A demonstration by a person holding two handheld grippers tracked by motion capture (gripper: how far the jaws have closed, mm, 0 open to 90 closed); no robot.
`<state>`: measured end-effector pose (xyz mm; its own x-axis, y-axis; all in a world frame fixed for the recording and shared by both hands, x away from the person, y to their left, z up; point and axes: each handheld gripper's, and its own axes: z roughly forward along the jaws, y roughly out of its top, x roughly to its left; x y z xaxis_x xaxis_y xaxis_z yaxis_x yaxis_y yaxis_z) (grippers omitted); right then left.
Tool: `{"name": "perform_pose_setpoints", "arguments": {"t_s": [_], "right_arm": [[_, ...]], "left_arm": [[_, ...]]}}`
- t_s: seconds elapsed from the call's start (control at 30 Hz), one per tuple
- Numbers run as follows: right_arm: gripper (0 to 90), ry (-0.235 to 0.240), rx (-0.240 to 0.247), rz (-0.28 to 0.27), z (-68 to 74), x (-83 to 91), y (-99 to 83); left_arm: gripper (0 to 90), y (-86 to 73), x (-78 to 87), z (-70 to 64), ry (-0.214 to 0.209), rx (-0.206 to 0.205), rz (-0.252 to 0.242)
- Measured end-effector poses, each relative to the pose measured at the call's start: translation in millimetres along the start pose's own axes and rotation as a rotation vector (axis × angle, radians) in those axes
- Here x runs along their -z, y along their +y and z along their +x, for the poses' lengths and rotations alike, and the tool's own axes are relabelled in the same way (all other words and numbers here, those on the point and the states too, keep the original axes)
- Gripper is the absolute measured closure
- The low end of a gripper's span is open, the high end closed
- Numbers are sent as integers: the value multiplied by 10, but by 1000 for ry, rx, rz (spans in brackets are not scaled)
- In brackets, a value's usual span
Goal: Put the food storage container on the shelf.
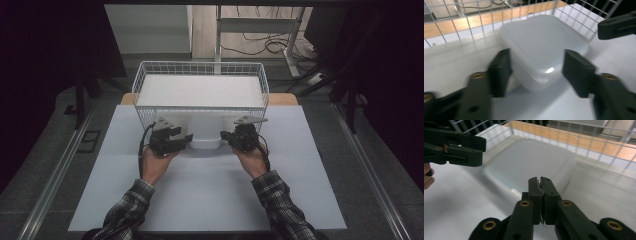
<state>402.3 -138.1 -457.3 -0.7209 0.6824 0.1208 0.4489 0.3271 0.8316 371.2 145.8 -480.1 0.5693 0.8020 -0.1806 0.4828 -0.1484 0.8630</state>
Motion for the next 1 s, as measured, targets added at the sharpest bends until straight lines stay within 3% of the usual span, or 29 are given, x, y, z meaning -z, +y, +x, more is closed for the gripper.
{"name": "perform_pose_setpoints", "arguments": {"t_s": [0.03, 0.07, 0.17, 0.27, 0.3, 0.4, 0.43, 0.47, 0.5, 0.67, 1.0], "right_arm": [[884, 0, 0, 0, 0, 0, 0], [887, 17, 10, 9, 57, 16, -45], [888, 27, 21, 15, 110, -10, -101], [888, 37, 27, 39, 173, -88, -158], [887, 43, 30, 48, 194, -118, -175], [886, 62, 47, 63, 238, -178, -201], [886, 58, 77, 75, 288, -244, -220], [886, 58, 77, 75, 288, -244, -220], [886, 52, 93, 85, 310, -304, -228], [886, 29, 80, 85, 287, -436, -223], [887, -7, 106, 87, 282, -579, -125]], "left_arm": [[323, -34, 43, -16, -20, -1, 3], [237, -115, 142, -62, -46, -1, -1], [125, -256, 280, -135, -61, -5, 0], [56, -360, 367, -181, -62, -9, 12], [44, -460, 459, -223, -63, -6, 13], [23, -552, 546, -273, -55, -12, 18], [22, -646, 637, -323, -30, -37, 10], [21, -646, 637, -323, -30, -37, 10], [17, -738, 716, -359, -11, -65, 11], [10, -939, 870, -425, 11, -92, 7], [7, -1037, 859, -486, 8, -110, 35]]}}
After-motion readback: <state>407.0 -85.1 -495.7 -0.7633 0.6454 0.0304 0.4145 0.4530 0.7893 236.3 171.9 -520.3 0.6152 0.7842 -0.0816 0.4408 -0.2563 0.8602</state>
